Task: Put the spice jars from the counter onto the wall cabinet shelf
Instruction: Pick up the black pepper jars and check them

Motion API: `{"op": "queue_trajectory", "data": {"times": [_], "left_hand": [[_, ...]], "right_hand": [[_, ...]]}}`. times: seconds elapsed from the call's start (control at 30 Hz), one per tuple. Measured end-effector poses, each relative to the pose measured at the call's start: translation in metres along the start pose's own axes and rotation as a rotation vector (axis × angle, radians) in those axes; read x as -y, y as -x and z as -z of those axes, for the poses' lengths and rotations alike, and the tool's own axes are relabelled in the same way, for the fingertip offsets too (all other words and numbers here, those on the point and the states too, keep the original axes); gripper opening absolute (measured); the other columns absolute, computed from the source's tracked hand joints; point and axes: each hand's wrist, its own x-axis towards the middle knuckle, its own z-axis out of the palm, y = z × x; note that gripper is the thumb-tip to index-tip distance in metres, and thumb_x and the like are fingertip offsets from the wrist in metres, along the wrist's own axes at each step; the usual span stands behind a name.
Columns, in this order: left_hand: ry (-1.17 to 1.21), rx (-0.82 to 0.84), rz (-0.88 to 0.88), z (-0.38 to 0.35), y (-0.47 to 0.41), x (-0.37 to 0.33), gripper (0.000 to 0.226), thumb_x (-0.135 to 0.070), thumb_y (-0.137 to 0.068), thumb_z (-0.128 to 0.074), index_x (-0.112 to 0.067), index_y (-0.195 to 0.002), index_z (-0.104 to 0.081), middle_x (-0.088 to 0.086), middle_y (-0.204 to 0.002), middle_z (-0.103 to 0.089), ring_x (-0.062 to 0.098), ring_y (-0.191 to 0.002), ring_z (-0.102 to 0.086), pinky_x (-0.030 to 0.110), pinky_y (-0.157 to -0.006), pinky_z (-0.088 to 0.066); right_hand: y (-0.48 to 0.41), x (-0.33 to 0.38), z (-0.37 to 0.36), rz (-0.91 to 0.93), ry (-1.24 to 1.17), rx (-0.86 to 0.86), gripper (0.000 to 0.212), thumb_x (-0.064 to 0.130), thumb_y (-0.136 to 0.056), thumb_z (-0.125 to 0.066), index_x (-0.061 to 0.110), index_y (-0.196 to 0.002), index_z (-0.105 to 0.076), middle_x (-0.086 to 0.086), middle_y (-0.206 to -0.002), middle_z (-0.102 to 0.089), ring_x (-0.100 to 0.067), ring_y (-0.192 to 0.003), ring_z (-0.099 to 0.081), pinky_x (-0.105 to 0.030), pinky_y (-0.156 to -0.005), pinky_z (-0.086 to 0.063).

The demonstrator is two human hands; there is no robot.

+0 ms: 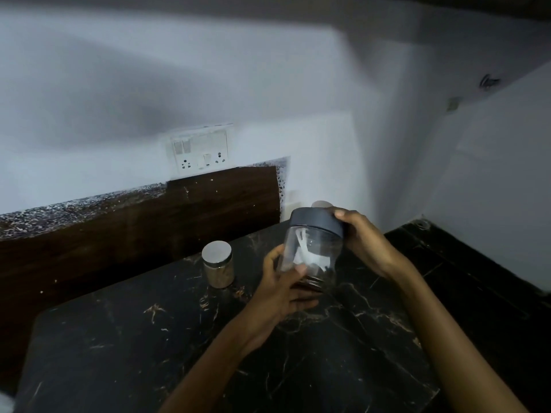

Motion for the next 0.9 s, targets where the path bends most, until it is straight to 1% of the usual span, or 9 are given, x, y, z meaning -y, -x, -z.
{"op": "queue_trajectory", "data": {"times": [0.1, 0.2, 0.3, 0.37, 0.47, 0.6, 0.67, 0.8, 0.9], "left_hand": [[0.183, 0.051, 0.047, -0.001, 0.002, 0.000, 0.073, -0.043, -0.067, -0.073, -0.035, -0.128, -0.035, 0.018, -0.125, -0.059, 0.043, -0.106, -0.062, 0.044, -0.081, -0.056], [0.268, 0.067, 0.058, -0.004, 0.003, -0.002, 0.065, -0.043, -0.074, -0.069, -0.034, -0.130, -0.037, 0.021, -0.131, -0.054, 0.044, -0.113, -0.058, 0.045, -0.085, -0.054], [0.331, 0.000, 0.063, -0.008, 0.004, -0.003, 0.070, -0.042, -0.074, -0.070, -0.030, -0.135, -0.037, 0.020, -0.130, -0.056, 0.042, -0.112, -0.059, 0.044, -0.085, -0.055], [0.340, 0.010, 0.080, -0.010, 0.005, -0.005, 0.070, -0.047, -0.075, -0.067, -0.024, -0.135, -0.039, 0.020, -0.127, -0.059, 0.040, -0.111, -0.060, 0.039, -0.081, -0.056], [0.343, 0.084, 0.125, -0.013, 0.007, -0.009, 0.075, -0.060, -0.071, -0.062, -0.022, -0.132, -0.044, 0.018, -0.123, -0.063, 0.037, -0.112, -0.061, 0.036, -0.078, -0.056], [0.431, 0.120, 0.144, -0.016, 0.006, -0.008, 0.079, -0.070, -0.070, -0.055, -0.029, -0.136, -0.040, 0.020, -0.129, -0.058, 0.041, -0.114, -0.058, 0.045, -0.082, -0.055], [0.507, 0.119, 0.148, -0.018, 0.005, -0.007, 0.076, -0.066, -0.070, -0.060, -0.027, -0.133, -0.045, 0.020, -0.127, -0.059, 0.042, -0.116, -0.056, 0.049, -0.087, -0.054], [0.627, 0.101, 0.156, -0.021, 0.004, -0.011, 0.066, -0.040, -0.070, -0.075, -0.014, -0.127, -0.055, 0.021, -0.126, -0.060, 0.039, -0.115, -0.057, 0.047, -0.092, -0.052], [0.586, 0.098, 0.163, -0.022, 0.005, -0.013, 0.059, -0.050, -0.071, -0.072, -0.013, -0.116, -0.066, 0.017, -0.124, -0.063, 0.031, -0.108, -0.063, 0.040, -0.093, -0.051]], "right_hand": [[0.000, 0.001, -0.003, 0.059, -0.064, -0.074, 0.027, 0.005, -0.092, -0.042, 0.001, -0.109, -0.062, -0.013, -0.106, -0.063, -0.022, -0.099, -0.058, -0.029, -0.083, -0.049], [0.000, 0.004, -0.008, 0.113, 0.025, -0.154, 0.022, 0.003, -0.089, -0.052, -0.002, -0.106, -0.064, -0.026, -0.115, -0.057, -0.025, -0.098, -0.058, -0.031, -0.084, -0.048], [0.002, 0.007, -0.012, 0.170, 0.131, -0.163, 0.023, 0.016, -0.080, -0.064, 0.004, -0.099, -0.069, -0.019, -0.113, -0.063, -0.019, -0.096, -0.063, -0.025, -0.082, -0.052], [0.002, 0.007, -0.013, 0.192, 0.142, -0.150, 0.027, 0.023, -0.076, -0.066, 0.007, -0.098, -0.070, -0.016, -0.107, -0.066, -0.016, -0.092, -0.064, -0.022, -0.079, -0.053], [0.001, 0.006, -0.011, 0.165, -0.049, -0.145, 0.027, 0.015, -0.078, -0.060, 0.000, -0.100, -0.066, -0.016, -0.098, -0.065, -0.021, -0.088, -0.062, -0.030, -0.079, -0.050], [0.001, 0.007, -0.010, 0.195, -0.105, -0.139, 0.015, 0.009, -0.081, -0.058, 0.009, -0.086, -0.071, -0.003, -0.079, -0.069, -0.015, -0.075, -0.063, -0.023, -0.069, -0.051], [0.002, 0.009, -0.013, 0.211, -0.092, -0.178, 0.013, 0.006, -0.081, -0.060, 0.009, -0.084, -0.072, 0.000, -0.078, -0.070, -0.013, -0.074, -0.064, -0.022, -0.068, -0.052], [0.004, 0.011, -0.020, 0.265, -0.060, -0.222, 0.014, 0.014, -0.070, -0.071, 0.005, -0.081, -0.071, 0.005, -0.077, -0.071, -0.008, -0.073, -0.065, -0.017, -0.066, -0.053], [0.002, 0.013, -0.021, 0.287, -0.051, -0.229, 0.007, 0.008, -0.077, -0.067, 0.003, -0.082, -0.070, 0.003, -0.084, -0.069, -0.008, -0.080, -0.063, -0.019, -0.071, -0.051]]}}
